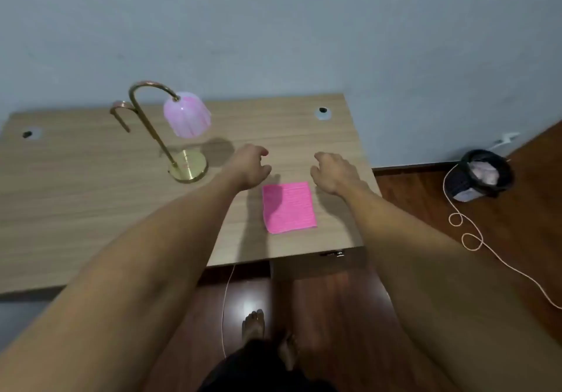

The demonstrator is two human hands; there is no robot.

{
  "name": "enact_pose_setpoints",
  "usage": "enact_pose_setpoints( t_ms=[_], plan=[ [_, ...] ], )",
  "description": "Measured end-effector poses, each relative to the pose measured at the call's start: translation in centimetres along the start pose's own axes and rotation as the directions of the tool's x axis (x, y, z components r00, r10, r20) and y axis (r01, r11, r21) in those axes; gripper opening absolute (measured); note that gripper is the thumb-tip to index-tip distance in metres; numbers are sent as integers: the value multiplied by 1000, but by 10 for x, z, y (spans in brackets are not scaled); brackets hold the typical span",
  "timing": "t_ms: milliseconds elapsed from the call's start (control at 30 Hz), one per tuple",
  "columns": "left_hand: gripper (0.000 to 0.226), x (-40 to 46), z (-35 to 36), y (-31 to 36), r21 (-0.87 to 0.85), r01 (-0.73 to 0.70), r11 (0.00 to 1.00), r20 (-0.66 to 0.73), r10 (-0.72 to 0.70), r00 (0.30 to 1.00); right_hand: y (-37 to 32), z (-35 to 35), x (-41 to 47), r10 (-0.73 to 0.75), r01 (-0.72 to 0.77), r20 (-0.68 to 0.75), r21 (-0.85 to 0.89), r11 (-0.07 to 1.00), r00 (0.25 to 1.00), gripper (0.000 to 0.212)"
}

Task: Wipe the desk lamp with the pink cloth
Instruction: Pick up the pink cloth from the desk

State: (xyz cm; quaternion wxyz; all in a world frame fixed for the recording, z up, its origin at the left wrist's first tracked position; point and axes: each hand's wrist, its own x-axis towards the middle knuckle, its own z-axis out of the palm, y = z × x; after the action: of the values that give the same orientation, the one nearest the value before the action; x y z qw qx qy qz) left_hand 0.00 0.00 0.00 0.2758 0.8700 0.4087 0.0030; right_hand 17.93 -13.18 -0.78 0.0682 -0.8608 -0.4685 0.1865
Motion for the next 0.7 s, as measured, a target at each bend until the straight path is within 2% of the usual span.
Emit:
enact_pose_setpoints(
  t_ms=[133,233,333,433,533,600,633,700],
  plan=[
    [53,7,31,-17,-16,97,995,83,-96,992,11,28,14,36,-38,60,35,999,998,38],
    [52,17,59,-31,-38,115,993,128,-109,986,18,54,28,10,-17,87,72,997,996,33],
    [41,25,85,-42,-42,122,992,165,-114,980,25,78,42,-30,16,157,89,996,987,43],
    [8,32,108,-54,-43,130,991,154,-122,980,31,98,57,-84,72,188,70,995,979,44],
    [16,37,124,-62,-83,159,984,83,-152,985,33,109,70,-119,116,166,26,993,979,49],
    [15,41,131,-64,-136,171,976,30,-168,985,33,113,77,-118,120,153,-4,993,981,43],
    [11,44,136,-66,-177,181,967,15,-182,983,32,114,80,-111,114,152,-12,993,982,35],
    [18,48,139,-67,-248,222,943,12,-226,974,30,114,84,-88,90,156,-8,996,984,18]
  ],
)
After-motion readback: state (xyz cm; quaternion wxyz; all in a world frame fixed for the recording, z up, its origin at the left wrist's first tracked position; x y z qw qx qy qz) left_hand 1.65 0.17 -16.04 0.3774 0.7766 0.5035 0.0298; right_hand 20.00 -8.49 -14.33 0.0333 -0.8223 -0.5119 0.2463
